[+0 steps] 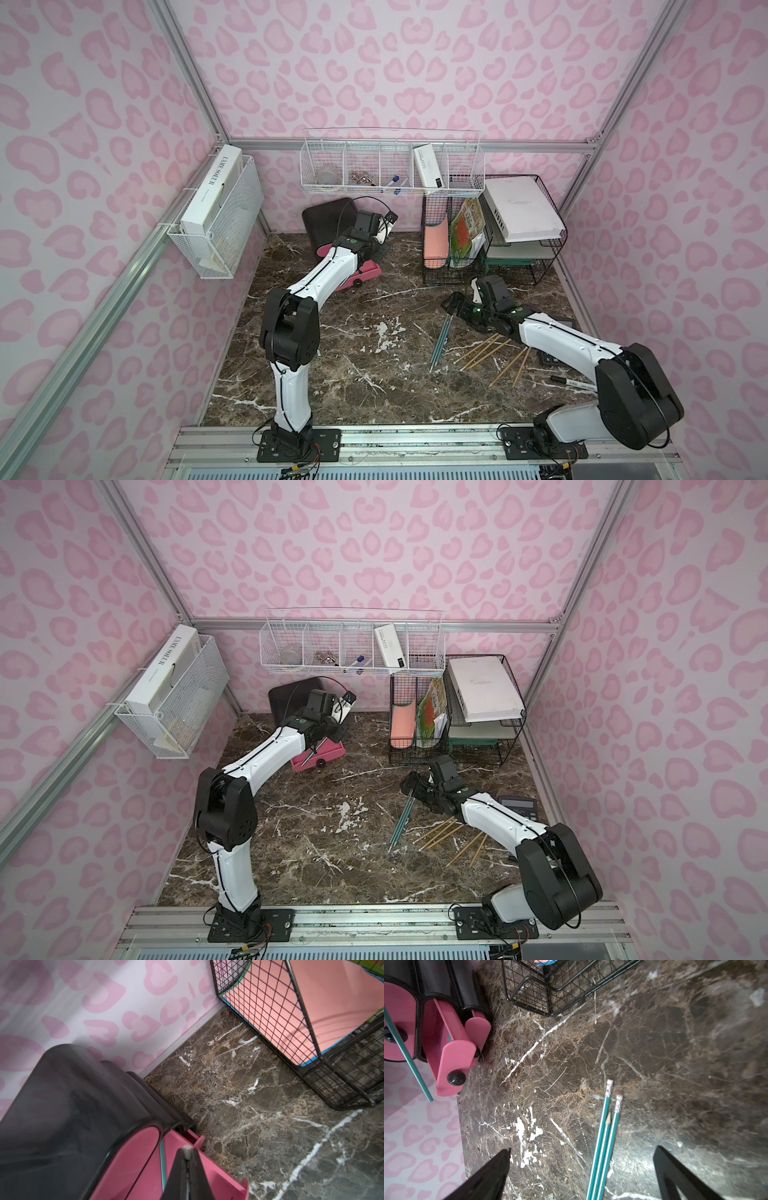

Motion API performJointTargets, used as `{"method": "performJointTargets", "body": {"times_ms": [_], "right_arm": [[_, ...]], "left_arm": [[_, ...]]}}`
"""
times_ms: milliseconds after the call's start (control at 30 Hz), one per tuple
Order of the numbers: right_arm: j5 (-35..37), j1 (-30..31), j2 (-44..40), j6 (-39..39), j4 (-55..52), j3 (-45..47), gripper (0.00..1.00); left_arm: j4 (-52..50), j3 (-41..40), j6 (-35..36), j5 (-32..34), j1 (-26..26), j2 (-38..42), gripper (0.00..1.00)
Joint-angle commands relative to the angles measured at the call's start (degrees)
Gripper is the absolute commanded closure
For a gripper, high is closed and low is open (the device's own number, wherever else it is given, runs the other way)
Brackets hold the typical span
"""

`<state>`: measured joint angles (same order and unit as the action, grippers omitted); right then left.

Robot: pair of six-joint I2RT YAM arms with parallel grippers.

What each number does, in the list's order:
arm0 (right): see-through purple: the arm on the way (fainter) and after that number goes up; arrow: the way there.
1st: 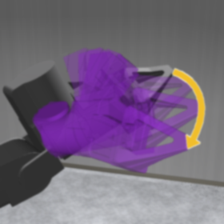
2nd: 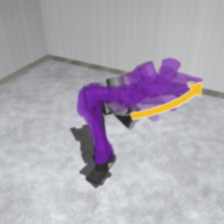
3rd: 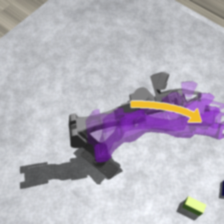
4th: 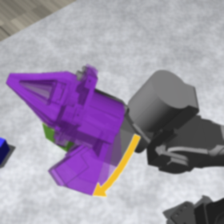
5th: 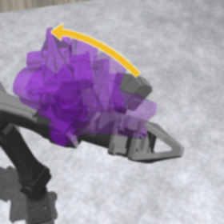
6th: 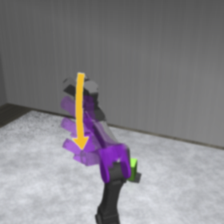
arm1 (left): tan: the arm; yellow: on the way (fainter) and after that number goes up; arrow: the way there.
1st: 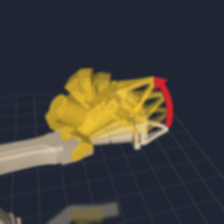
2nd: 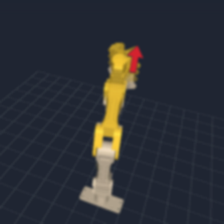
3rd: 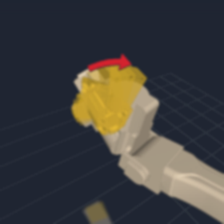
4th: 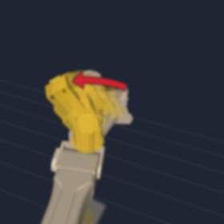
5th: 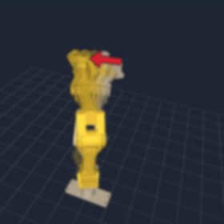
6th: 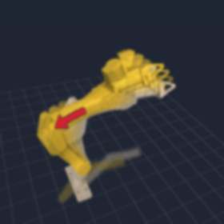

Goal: Please place the pencils in the drawer according to their color
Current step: Place the pencil in the drawer.

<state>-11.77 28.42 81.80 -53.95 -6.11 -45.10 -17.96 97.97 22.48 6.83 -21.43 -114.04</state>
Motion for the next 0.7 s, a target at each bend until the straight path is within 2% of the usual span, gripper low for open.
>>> {"method": "performJointTargets", "body": {"times_ms": [0, 667], "right_arm": [[0.2, 0.1, 0.6, -0.2, -0.6, -0.9, 0.01], [0.1, 0.9, 4.0, -0.1, -1.6, -3.2, 0.01]], "left_arm": [[3.9, 0.7, 1.5, -2.3, 0.9, -0.9, 1.0], [6.8, 1.8, 3.4, -5.5, 4.5, -3.7, 1.0]]}}
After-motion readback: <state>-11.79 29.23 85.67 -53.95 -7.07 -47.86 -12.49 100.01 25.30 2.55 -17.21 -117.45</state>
